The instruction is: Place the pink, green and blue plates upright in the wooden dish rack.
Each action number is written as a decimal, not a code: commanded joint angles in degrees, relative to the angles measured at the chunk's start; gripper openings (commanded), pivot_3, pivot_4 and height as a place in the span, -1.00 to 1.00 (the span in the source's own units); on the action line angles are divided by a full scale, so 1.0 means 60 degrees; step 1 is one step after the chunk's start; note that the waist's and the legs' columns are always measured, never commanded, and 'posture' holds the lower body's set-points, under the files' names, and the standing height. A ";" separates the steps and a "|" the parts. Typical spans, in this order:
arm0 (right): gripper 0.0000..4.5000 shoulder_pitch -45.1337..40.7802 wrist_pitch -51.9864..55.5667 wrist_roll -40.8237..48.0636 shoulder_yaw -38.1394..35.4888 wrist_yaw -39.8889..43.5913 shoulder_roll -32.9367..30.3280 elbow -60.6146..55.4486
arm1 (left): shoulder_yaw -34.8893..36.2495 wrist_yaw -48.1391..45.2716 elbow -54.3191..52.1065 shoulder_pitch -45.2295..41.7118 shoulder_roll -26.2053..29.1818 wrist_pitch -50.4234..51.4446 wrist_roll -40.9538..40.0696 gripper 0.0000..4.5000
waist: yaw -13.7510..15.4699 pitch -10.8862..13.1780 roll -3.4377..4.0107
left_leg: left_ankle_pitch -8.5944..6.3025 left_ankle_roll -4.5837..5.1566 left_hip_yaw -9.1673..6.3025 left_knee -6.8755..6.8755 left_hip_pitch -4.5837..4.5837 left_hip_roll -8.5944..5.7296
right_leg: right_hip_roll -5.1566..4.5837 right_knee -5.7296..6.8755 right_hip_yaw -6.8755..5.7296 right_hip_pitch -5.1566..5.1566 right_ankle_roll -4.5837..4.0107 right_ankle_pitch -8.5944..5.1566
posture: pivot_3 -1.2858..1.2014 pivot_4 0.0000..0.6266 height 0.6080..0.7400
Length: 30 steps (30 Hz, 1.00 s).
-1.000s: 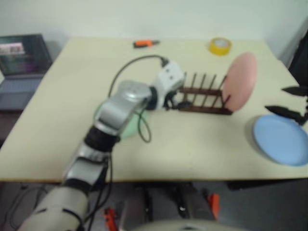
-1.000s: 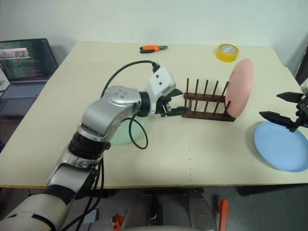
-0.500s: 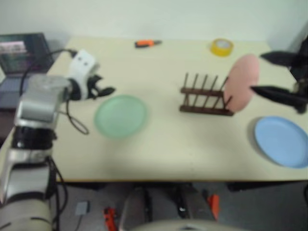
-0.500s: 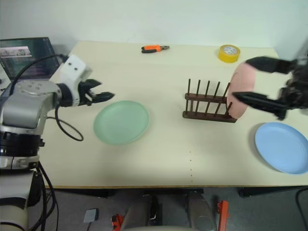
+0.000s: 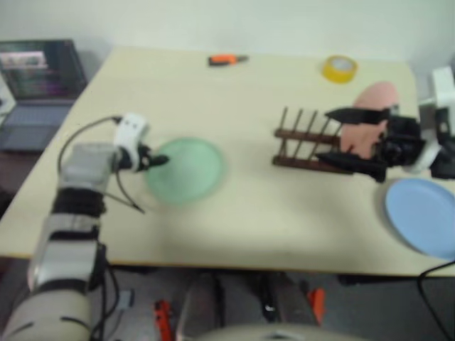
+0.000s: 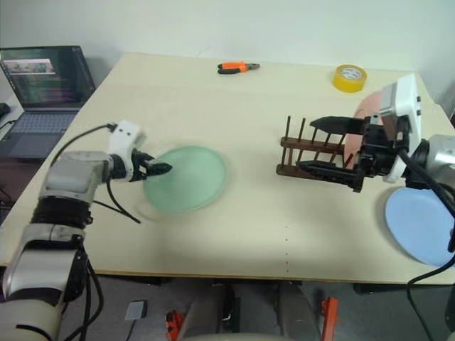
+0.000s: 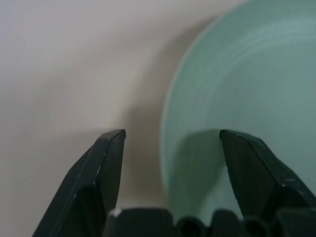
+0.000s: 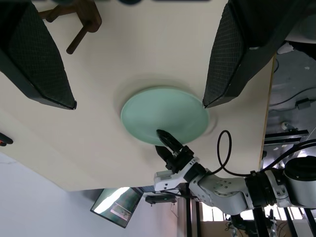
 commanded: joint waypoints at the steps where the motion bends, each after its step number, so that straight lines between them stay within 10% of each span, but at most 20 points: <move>1: 1.00 -0.0270 -0.0032 -0.0078 0.0051 -0.0215 0.0028 -0.0313 | 0.0095 -0.0051 -0.0260 0.0172 -0.0174 -0.0008 -0.0027 0.31 | -0.0001 -0.0001 0.0001 | 0.0001 0.0001 0.0001 0.0003 0.0005 0.0000 | -0.0001 0.0001 0.0001 0.0004 0.0001 -0.0005 | 0.03 -0.52 1.00; 10: 1.00 -0.0599 -0.0103 -0.0385 0.0695 -0.0480 0.0336 -0.0429 | 0.0747 0.0076 -0.1441 -0.0026 0.0003 0.0418 -0.0303 -0.99 | 0.0006 -0.0005 -0.0002 | 0.0005 0.0006 0.0000 0.0020 0.0025 0.0001 | -0.0055 -0.0008 -0.0002 0.0037 -0.0020 -0.0014 | 0.03 -0.52 1.00; 19: 1.00 -0.2266 -0.0833 -0.2368 0.2883 -0.0895 0.1914 0.0345 | 0.2185 0.2783 -0.1109 -0.2505 -0.0707 0.0109 -0.0351 -0.99 | -0.0017 -0.0004 -0.0004 | 0.0006 0.0007 -0.0001 0.0026 0.0017 0.0002 | 0.0014 -0.0009 -0.0032 0.0032 0.0058 0.0020 | 0.03 -0.52 1.00; 30: 1.00 -0.4321 -0.5655 -0.8829 0.6774 -0.3513 0.5961 0.4414 | 0.1107 0.4583 -0.3893 -0.3753 -0.2063 0.1661 0.0651 -0.99 | -0.0181 -0.0006 -0.0009 | 0.0004 -0.0001 0.0037 0.0011 -0.0001 -0.0005 | 0.0031 -0.0001 0.0013 -0.0010 0.0038 0.0050 | 0.03 -0.52 1.00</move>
